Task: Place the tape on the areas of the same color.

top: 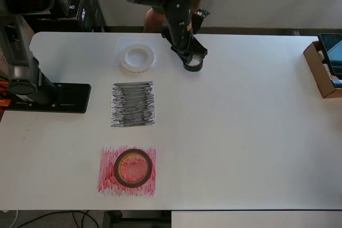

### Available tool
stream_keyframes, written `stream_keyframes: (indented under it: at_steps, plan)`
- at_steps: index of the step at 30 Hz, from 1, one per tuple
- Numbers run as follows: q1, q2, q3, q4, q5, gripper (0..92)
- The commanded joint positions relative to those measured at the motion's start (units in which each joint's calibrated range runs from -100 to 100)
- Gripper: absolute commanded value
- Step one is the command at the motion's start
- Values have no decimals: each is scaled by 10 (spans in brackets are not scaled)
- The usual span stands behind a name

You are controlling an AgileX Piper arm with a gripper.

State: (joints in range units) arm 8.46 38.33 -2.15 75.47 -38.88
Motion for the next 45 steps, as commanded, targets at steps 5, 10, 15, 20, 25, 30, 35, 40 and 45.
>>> stream_keyframes:
  at_steps: [5, 10, 15, 20, 25, 30, 35, 40, 45]
  plan:
    - [-37, -225, 221, -63, -76, 0]
    - [-63, -325, 369, -181, -108, 0]
    - [-84, -409, 490, -254, -145, 0]
    - [-105, -453, 573, -325, -166, 0]
    - [-125, -467, 637, -392, -178, 0]
    - [-145, -447, 673, -407, -210, 0]
    - [-150, -409, 675, -400, -207, 0]
    - [-152, -381, 675, -400, -205, 0]
    - [-144, -359, 667, -400, -174, 1]
